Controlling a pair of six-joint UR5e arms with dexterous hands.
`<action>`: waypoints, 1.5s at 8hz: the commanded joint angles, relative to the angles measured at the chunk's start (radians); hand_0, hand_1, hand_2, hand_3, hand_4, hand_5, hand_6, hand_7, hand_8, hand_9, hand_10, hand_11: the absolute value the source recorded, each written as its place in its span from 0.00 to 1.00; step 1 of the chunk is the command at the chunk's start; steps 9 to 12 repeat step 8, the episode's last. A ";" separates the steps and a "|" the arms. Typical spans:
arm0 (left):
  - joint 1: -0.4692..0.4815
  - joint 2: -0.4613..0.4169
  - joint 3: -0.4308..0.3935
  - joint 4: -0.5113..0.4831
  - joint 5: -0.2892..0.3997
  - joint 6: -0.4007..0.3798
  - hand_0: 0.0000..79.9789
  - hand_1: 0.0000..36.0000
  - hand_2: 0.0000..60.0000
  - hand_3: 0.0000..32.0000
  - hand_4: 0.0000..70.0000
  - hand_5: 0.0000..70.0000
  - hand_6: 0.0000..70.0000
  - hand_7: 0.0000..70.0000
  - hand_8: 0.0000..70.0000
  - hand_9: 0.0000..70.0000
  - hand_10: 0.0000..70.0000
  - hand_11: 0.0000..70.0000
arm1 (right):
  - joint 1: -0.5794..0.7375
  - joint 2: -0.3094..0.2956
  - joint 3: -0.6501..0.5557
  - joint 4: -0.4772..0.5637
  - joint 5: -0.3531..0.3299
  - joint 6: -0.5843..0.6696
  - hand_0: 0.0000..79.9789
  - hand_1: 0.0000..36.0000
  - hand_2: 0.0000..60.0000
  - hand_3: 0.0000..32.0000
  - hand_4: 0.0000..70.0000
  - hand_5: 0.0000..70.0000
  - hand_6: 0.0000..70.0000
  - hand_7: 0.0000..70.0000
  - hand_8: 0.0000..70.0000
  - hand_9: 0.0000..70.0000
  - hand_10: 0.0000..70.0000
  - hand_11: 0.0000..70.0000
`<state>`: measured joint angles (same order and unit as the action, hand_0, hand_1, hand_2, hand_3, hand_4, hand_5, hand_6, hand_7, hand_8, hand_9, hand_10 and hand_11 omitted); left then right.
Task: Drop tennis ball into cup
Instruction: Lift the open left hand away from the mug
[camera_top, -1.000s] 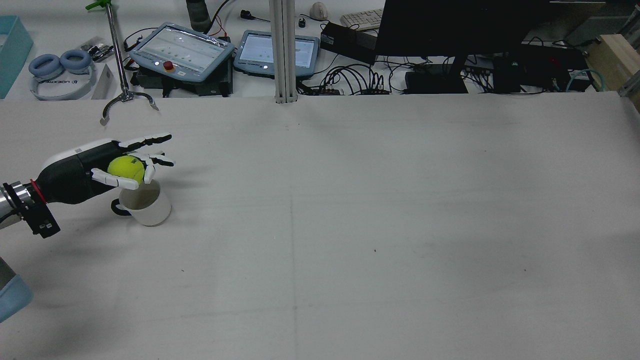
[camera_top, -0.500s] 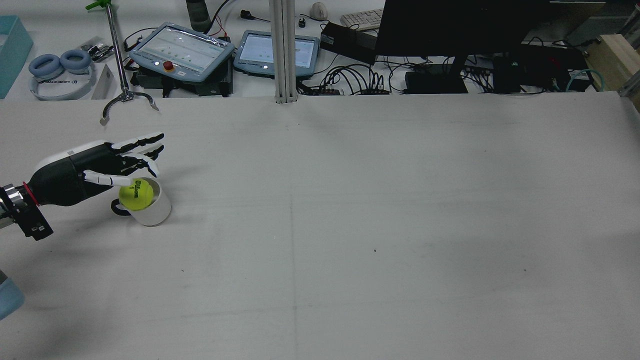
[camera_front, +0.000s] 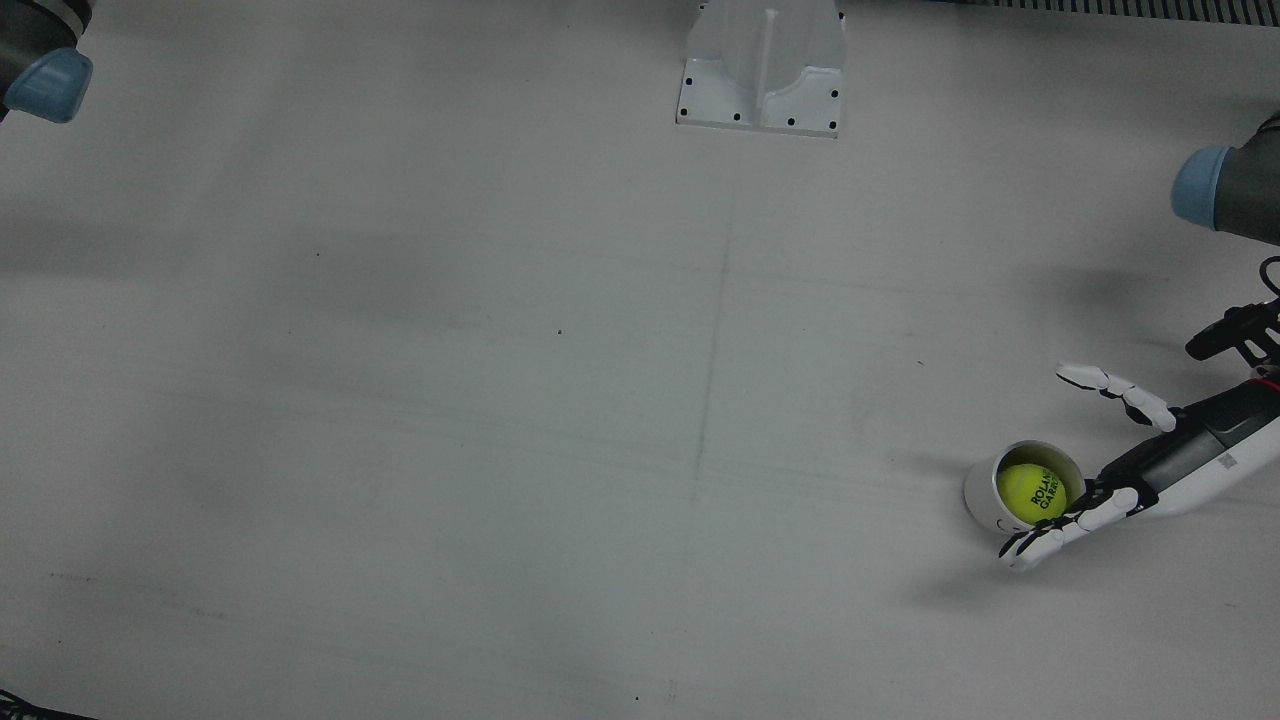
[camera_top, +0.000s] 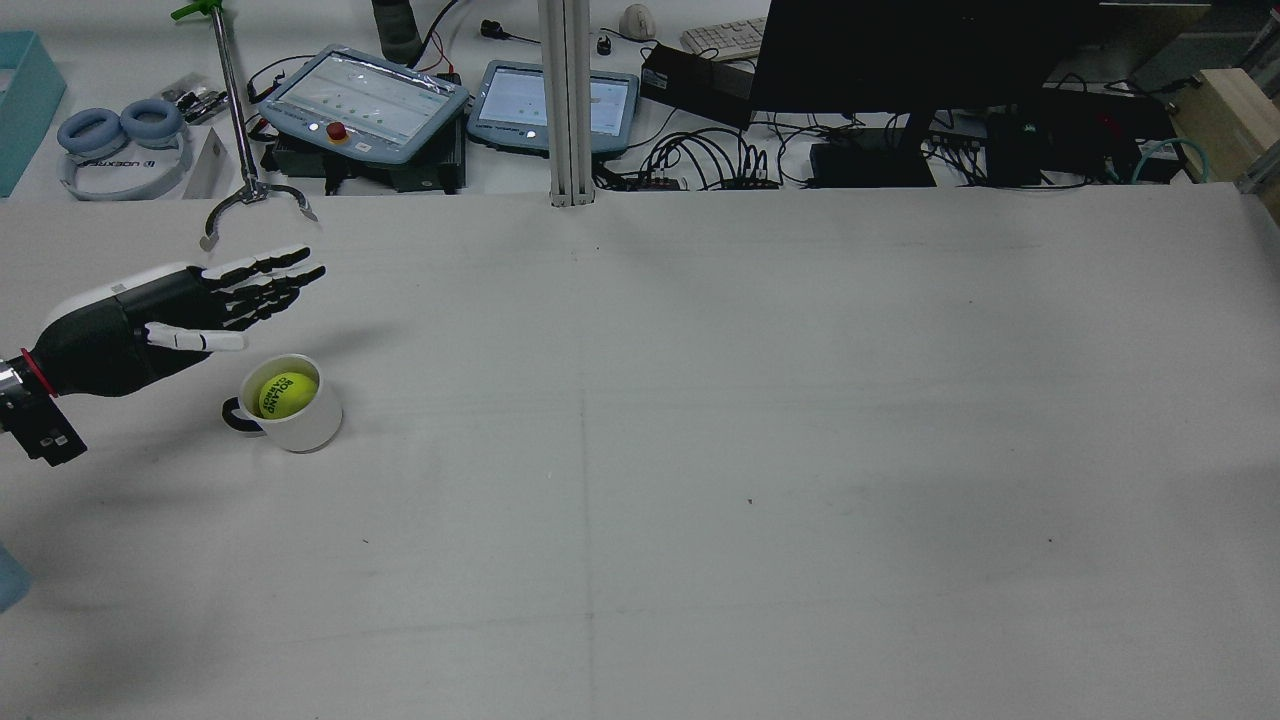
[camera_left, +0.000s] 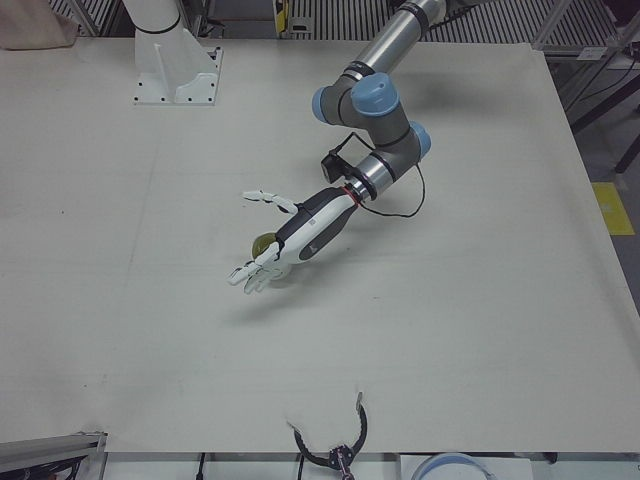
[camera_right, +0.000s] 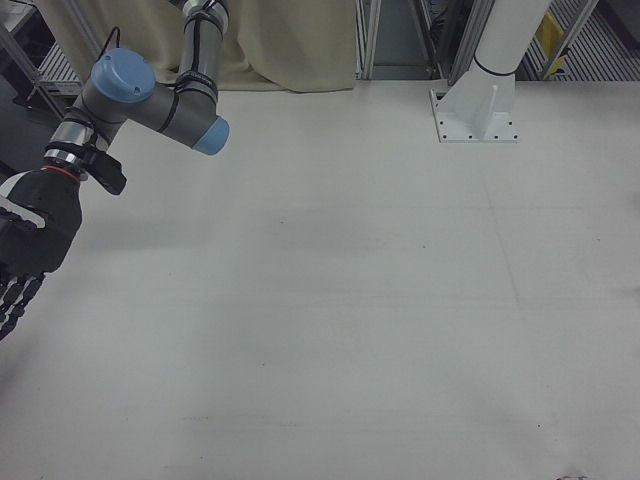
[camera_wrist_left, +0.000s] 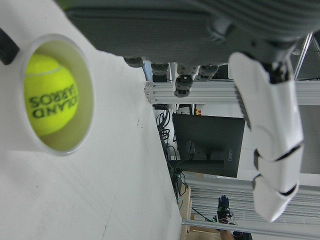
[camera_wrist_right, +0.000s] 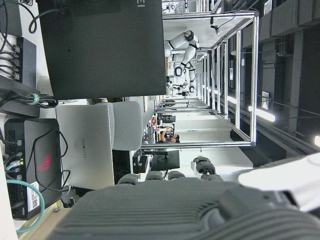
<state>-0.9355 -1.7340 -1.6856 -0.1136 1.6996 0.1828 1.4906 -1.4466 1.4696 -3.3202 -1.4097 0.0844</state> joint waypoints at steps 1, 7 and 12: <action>-0.349 0.011 -0.022 0.030 0.012 -0.037 0.52 0.27 0.28 0.00 0.07 0.09 0.30 0.01 0.06 0.01 0.00 0.00 | 0.000 0.000 0.000 -0.001 0.000 0.000 0.00 0.00 0.00 0.00 0.00 0.00 0.00 0.00 0.00 0.00 0.00 0.00; -0.476 0.163 -0.127 0.055 0.028 -0.057 0.58 0.38 0.20 0.00 0.04 0.09 0.21 0.06 0.06 0.03 0.00 0.01 | 0.000 0.000 -0.002 0.001 0.000 0.000 0.00 0.00 0.00 0.00 0.00 0.00 0.00 0.00 0.00 0.00 0.00 0.00; -0.474 0.166 -0.128 0.055 0.028 -0.055 0.59 0.35 0.16 0.00 0.07 0.12 0.37 0.03 0.09 0.04 0.00 0.00 | 0.000 0.000 0.000 0.001 0.000 0.000 0.00 0.00 0.00 0.00 0.00 0.00 0.00 0.00 0.00 0.00 0.00 0.00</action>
